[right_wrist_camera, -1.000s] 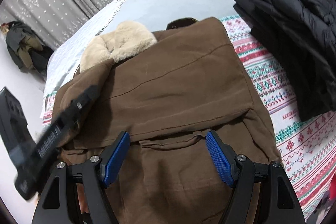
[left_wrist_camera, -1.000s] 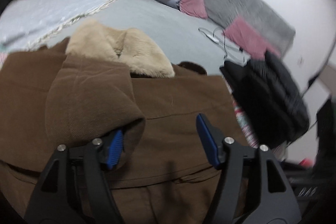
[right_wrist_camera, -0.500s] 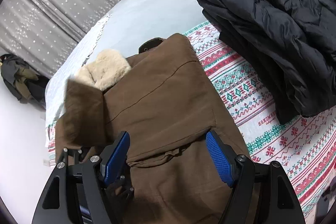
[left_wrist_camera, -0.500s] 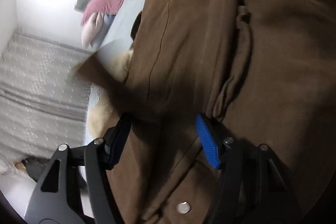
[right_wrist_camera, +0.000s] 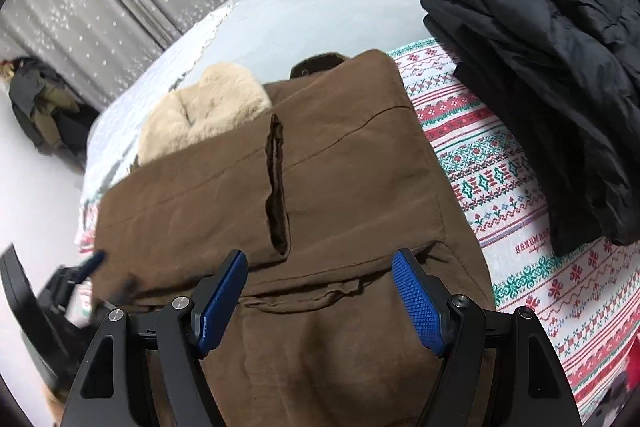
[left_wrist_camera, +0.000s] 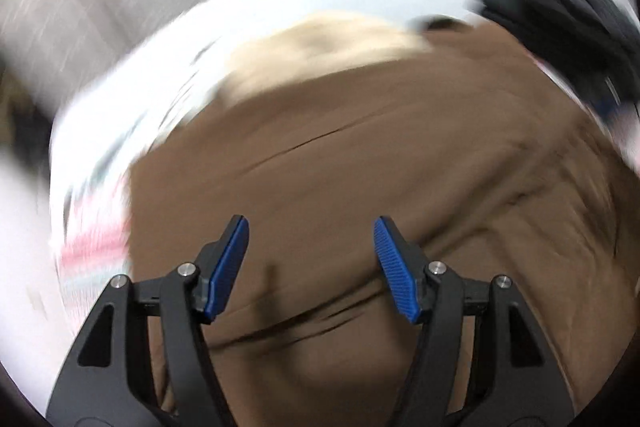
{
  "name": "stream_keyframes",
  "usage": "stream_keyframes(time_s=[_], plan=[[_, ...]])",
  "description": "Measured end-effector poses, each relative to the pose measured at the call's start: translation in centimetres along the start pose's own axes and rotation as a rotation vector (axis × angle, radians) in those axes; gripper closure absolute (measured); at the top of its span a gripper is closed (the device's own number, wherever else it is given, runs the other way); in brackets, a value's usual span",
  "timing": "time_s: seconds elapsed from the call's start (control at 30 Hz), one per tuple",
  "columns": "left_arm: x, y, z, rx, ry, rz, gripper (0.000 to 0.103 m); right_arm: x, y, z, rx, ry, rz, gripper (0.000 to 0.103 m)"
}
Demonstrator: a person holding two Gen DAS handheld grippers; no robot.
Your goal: Fold large clothes
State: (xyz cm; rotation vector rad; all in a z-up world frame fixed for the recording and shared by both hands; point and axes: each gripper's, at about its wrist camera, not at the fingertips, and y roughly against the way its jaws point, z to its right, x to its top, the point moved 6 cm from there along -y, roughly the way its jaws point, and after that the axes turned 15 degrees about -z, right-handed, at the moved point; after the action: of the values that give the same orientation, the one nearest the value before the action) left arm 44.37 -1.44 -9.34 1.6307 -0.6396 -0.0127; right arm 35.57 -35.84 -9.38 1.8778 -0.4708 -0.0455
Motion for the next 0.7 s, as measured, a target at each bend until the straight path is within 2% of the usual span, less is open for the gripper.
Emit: stream_keyframes(time_s=[0.1, 0.17, 0.3, 0.4, 0.43, 0.47, 0.5, 0.6, 0.7], plan=[[-1.9, -0.5, -7.0, -0.032, 0.201, -0.045, 0.037, 0.0, -0.9, 0.0, 0.009, -0.009, -0.022, 0.027], [-3.3, -1.1, -9.6, -0.076, 0.288, -0.081, 0.037, -0.1, -1.1, 0.0, 0.02, -0.012, -0.03, 0.027], [-3.9, -2.6, -9.9, -0.17, 0.337, -0.12, 0.037, -0.3, -1.4, -0.6, 0.006, 0.001, -0.028, 0.027], [-3.9, -5.0, -9.8, -0.133, 0.387, -0.173, 0.037, -0.5, -1.8, -1.0, -0.004, 0.013, -0.035, 0.027], [-3.9, -5.4, -10.1, -0.123, 0.407, -0.166, 0.042, -0.6, -1.9, -1.1, -0.006, 0.016, -0.036, 0.027], [-3.7, -5.6, -10.2, -0.115, 0.426, -0.153, 0.067, -0.6, -1.9, -1.1, -0.01, 0.019, -0.036, 0.027], [-3.6, -5.8, -10.4, -0.106, 0.439, -0.156, 0.078, -0.6, -1.9, -1.0, -0.016, 0.021, -0.032, 0.027], [-3.9, -5.4, -11.7, -0.182, 0.513, -0.13, 0.09, -0.5, -1.9, -0.9, -0.022, 0.017, -0.026, 0.027], [-4.5, -4.9, -12.5, -0.208, 0.497, -0.109, 0.092, -0.5, -1.8, -0.7, -0.019, 0.013, -0.025, 0.027]])
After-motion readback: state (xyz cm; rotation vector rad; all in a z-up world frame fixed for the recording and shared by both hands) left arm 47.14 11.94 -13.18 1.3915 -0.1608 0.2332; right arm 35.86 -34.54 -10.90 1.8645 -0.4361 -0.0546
